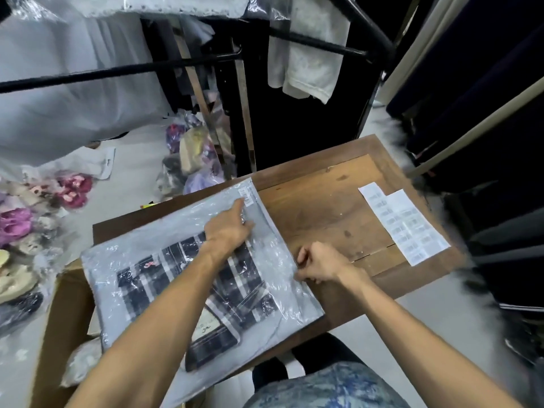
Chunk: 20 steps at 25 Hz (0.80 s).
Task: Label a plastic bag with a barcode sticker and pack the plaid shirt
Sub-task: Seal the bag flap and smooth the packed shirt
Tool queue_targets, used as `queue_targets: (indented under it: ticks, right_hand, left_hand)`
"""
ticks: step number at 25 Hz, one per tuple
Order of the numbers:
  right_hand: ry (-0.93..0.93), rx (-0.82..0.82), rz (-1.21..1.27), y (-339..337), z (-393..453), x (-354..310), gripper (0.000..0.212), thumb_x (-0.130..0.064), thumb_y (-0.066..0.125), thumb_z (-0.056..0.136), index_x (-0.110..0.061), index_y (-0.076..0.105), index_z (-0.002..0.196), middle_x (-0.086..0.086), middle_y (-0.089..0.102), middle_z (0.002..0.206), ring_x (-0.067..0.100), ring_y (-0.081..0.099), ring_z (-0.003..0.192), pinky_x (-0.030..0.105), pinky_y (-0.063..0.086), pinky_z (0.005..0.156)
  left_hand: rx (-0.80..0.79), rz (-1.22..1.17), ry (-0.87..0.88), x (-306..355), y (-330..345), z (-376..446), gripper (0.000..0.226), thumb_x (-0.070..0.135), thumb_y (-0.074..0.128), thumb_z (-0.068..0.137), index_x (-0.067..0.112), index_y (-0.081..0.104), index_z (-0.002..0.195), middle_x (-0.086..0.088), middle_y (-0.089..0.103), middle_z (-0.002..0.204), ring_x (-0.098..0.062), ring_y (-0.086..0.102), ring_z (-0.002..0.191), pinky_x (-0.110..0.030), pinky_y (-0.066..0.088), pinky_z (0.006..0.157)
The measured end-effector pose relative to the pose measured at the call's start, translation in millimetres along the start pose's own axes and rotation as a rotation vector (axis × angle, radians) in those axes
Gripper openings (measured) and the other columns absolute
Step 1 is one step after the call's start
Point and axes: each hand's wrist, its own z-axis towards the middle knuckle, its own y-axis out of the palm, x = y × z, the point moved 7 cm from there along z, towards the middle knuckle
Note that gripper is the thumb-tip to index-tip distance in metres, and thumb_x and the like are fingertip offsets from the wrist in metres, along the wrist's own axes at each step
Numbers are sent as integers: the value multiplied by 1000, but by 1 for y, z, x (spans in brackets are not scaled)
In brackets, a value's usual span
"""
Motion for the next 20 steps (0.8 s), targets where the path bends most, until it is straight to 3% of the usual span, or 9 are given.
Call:
queue_targets:
  ticks: [3, 5, 8, 10, 12, 14, 17, 20]
  right_hand:
    - [-42, -69, -88, -16, 19, -23, 25, -15, 91, 70, -18, 72, 86, -1, 73, 72, 20, 75, 58, 27, 61, 56]
    - [-110, -60, -94, -29, 37, -42, 28, -21, 89, 75, -15, 74, 99, 0, 76, 79, 18, 76, 70, 26, 60, 68]
    - [-214, 44, 55, -50, 63, -75, 41, -24, 83, 84, -12, 73, 122, 4, 78, 111, 14, 72, 99, 16, 48, 83]
    - [-212, 133, 195, -62, 85, -92, 44, -23, 78, 89, -11, 70, 130, 4, 75, 123, 14, 70, 112, 13, 43, 91]
    - [-199, 215, 272, -69, 107, -108, 42, -22, 74, 92, -9, 70, 131, 7, 75, 125, 18, 68, 118, 16, 44, 95]
    - [-162, 262, 371, -70, 125, -117, 39, -25, 76, 90, -7, 74, 125, 10, 78, 117, 20, 72, 110, 28, 54, 96]
    - [-56, 272, 468, -70, 147, -119, 32, -34, 81, 86, -11, 82, 109, 9, 81, 94, 18, 75, 75, 31, 63, 65]
    - [5, 299, 333, -73, 154, -123, 25, -44, 78, 83, -22, 84, 92, 1, 82, 85, 20, 78, 75, 36, 65, 70]
  left_hand:
    - [-77, 71, -54, 5, -9, 21, 72, 50, 47, 99, 37, 12, 161, -15, 68, 126, -35, 63, 113, -41, 47, 89]
    - [-52, 126, -52, 9, -18, 35, 70, 54, 52, 97, 31, 29, 158, -14, 61, 141, -35, 59, 126, -41, 48, 95]
    - [22, 19, -11, 12, -29, 57, 46, 44, 66, 90, 20, 63, 130, -15, 66, 131, -33, 62, 118, -36, 47, 92]
    - [46, -41, -2, 7, -29, 69, 38, 35, 73, 86, 16, 68, 118, -16, 67, 124, -33, 64, 111, -35, 47, 90]
    - [63, -91, -19, 2, -23, 71, 46, 31, 75, 85, 16, 65, 127, -17, 63, 128, -35, 61, 116, -36, 45, 96]
    - [67, -94, -14, 0, -12, 69, 59, 33, 71, 91, 23, 52, 146, -18, 55, 133, -38, 57, 120, -37, 43, 100]
    - [68, -28, -38, -1, 0, 67, 63, 36, 61, 98, 34, 35, 156, -15, 47, 131, -37, 51, 118, -39, 43, 101]
    - [41, -86, -68, -3, -1, 68, 65, 35, 63, 97, 38, 34, 155, -13, 43, 132, -35, 49, 121, -41, 45, 106]
